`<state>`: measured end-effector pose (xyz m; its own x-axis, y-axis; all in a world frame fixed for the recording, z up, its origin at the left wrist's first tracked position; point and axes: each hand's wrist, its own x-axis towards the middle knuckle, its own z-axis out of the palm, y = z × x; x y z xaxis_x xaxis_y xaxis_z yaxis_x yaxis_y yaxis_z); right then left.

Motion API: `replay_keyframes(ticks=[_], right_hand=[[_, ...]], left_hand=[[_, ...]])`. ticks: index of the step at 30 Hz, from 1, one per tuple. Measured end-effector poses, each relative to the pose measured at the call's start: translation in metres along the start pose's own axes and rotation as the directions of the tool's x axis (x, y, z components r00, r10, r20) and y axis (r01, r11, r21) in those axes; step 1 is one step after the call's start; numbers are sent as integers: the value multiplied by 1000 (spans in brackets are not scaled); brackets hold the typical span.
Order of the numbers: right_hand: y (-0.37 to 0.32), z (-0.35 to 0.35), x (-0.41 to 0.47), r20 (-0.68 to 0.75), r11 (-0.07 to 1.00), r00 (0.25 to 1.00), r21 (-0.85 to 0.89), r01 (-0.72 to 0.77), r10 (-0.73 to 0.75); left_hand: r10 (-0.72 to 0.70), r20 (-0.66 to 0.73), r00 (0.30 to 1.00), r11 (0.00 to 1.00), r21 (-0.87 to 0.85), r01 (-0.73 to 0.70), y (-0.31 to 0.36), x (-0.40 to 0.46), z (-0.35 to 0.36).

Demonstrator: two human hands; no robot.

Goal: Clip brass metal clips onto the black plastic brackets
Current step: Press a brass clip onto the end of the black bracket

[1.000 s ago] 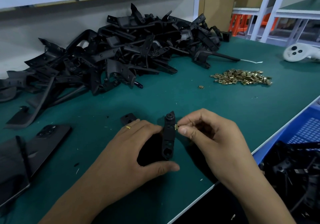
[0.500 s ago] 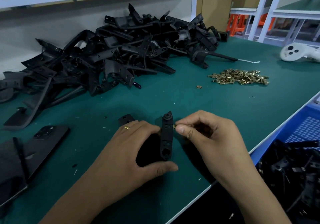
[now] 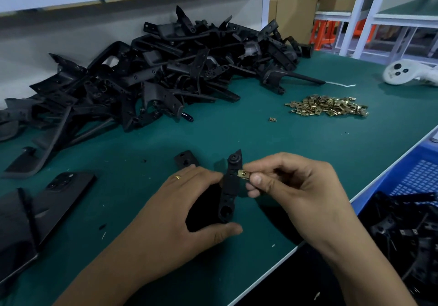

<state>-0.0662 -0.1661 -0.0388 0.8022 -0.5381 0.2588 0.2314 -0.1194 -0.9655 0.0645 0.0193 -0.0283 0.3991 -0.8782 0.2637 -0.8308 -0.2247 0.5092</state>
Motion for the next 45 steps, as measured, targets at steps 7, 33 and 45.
replay_keyframes(ticks=[7, 33, 45], right_hand=[[-2, -13, 2, 108, 997, 993, 63, -51, 44], [26, -74, 107, -134, 536, 988, -841, -76, -71], [25, -65, 123, 53, 444, 994, -892, 88, -91]], left_hand=[[4, 35, 999, 999, -34, -3, -1, -2, -2], [-93, -83, 992, 993, 69, 99, -11, 0, 5], [-84, -78, 993, 987, 131, 94, -9, 0, 7]])
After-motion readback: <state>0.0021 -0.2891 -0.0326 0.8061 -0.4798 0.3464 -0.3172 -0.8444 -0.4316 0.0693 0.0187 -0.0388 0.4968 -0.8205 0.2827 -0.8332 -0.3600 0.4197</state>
